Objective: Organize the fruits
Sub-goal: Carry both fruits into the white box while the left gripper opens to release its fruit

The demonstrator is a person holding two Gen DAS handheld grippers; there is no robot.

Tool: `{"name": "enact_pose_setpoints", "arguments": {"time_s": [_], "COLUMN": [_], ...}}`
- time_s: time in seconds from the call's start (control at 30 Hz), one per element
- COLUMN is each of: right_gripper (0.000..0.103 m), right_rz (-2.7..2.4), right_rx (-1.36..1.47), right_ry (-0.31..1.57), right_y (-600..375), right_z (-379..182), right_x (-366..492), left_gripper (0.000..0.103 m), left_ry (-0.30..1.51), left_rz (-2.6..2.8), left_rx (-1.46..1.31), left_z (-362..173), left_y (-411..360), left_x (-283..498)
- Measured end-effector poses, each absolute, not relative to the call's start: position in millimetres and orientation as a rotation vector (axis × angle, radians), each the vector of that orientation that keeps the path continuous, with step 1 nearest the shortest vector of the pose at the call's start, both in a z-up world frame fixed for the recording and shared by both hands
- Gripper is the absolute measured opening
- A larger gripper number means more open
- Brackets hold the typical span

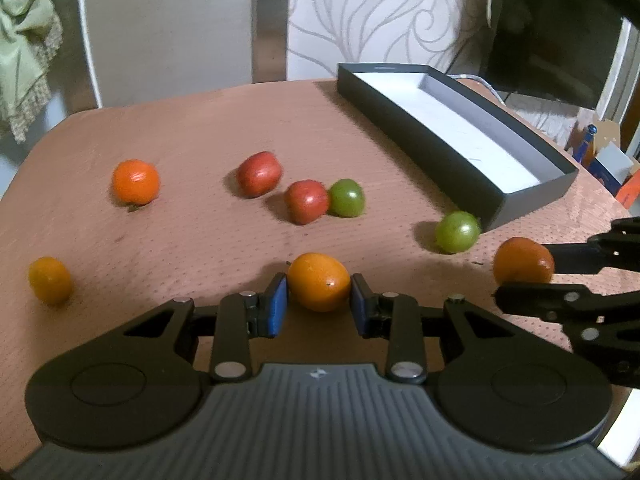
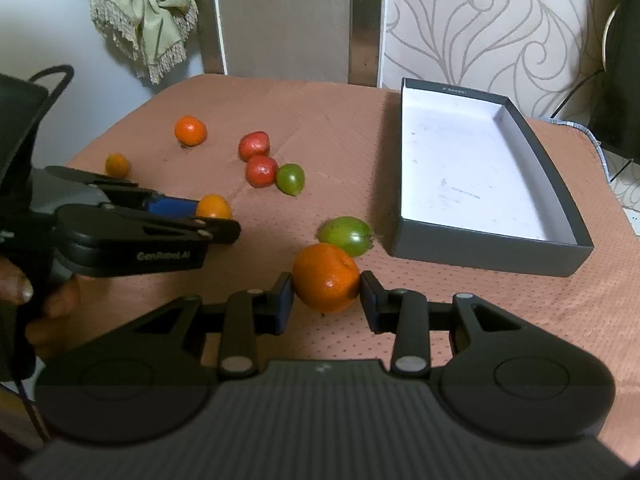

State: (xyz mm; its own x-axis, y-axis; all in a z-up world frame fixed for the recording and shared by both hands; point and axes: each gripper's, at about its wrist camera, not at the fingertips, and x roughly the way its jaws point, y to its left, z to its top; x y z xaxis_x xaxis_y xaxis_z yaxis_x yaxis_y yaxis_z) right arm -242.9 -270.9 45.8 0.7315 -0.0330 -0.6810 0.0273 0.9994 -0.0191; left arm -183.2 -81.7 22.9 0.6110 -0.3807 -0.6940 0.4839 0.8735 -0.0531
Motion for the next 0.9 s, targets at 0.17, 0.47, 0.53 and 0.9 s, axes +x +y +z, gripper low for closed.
{"name": "enact_pose_setpoints", "arguments": {"time_s": [0.17,0.47,0.53,0.9], "right_gripper": [0.039,0.039,0.039,0.039], "right_rz": [-0.04,-0.07,-0.077,-0.096], "right_rx": [-0.006,0.041,0.042,0.048], "right_ry": [0.747,0.767,0.76,0.719], "right_y": [-257.9,-231.8,-229.4,-261.6], "right_z": [47.2,53.0,56.8,68.6], "right_x": [-243.4,-253.6,-257.1,-263.9], "left_gripper": [0.039,0.039,0.039,0.039], "left_ry": [0.761,0.756,0.756,0.71], "left_rz": [-0.503,-0.554,-0.565,-0.597], "left_rx": [0.165,0.178,0.168,0.158], "left_z": [26.3,36.5,39.6,64.1], "left_y": [-65.9,-45.1,-46.5,-93.8], "left_x": [-184.4,-178.0,-175.7,-168.3]}}
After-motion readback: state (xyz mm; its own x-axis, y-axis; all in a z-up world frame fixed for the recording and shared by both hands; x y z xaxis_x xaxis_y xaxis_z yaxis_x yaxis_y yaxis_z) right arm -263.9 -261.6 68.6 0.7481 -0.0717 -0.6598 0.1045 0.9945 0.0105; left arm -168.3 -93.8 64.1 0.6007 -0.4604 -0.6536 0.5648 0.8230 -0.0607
